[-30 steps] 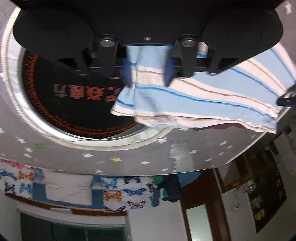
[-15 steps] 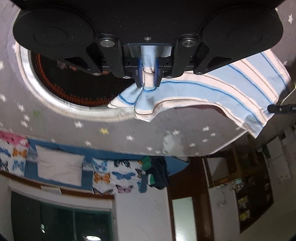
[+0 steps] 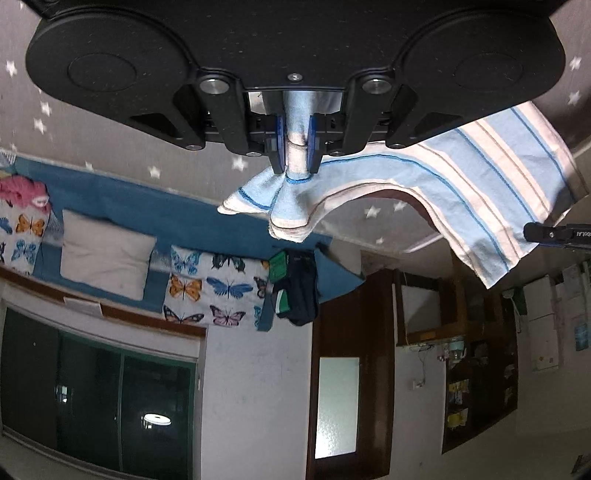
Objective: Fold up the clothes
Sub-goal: 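Grasp the folded shirt edge with both grippers and fold it over again, then lay the shirt down and open both grippers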
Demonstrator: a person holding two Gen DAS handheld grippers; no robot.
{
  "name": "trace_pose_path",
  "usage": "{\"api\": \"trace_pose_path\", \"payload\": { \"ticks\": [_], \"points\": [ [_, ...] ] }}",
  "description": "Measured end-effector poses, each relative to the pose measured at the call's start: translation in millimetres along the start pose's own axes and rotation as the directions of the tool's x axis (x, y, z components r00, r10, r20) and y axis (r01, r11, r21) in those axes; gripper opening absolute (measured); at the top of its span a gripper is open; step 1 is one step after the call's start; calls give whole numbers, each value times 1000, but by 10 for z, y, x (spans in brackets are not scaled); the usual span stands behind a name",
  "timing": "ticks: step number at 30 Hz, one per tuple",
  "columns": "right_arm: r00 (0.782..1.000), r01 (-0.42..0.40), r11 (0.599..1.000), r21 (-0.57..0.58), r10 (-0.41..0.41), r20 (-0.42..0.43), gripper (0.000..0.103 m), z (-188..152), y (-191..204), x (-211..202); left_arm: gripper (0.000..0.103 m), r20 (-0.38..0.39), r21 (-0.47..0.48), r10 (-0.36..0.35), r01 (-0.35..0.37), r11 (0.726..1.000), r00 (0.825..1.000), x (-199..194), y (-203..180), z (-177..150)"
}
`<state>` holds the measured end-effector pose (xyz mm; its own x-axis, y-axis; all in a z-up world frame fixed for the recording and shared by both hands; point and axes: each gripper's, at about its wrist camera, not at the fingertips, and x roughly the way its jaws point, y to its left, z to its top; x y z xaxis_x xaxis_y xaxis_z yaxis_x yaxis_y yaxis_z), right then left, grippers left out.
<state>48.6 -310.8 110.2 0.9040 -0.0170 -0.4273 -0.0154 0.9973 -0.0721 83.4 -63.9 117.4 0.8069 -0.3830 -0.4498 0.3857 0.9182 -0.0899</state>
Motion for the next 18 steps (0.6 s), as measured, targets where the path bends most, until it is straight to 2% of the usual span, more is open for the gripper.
{"api": "trace_pose_path", "payload": {
  "ticks": [6, 12, 14, 18],
  "points": [
    [999, 25, 1000, 9, -25, -44, 13, 64, -135, 422, 11, -66, -8, 66, -67, 998, 996, 417, 107, 4],
    [987, 67, 997, 26, -63, -145, 15, -169, -183, 841, 12, -148, 31, 136, -133, 991, 980, 774, 153, -173],
    [981, 90, 995, 35, -82, -175, 16, -238, -181, 918, 16, -155, 45, 149, -144, 989, 977, 794, 189, -200],
    [975, 107, 993, 41, -97, -200, 17, -279, -229, 881, 34, -162, 60, 167, -159, 985, 973, 752, 225, -277]
  ]
}}
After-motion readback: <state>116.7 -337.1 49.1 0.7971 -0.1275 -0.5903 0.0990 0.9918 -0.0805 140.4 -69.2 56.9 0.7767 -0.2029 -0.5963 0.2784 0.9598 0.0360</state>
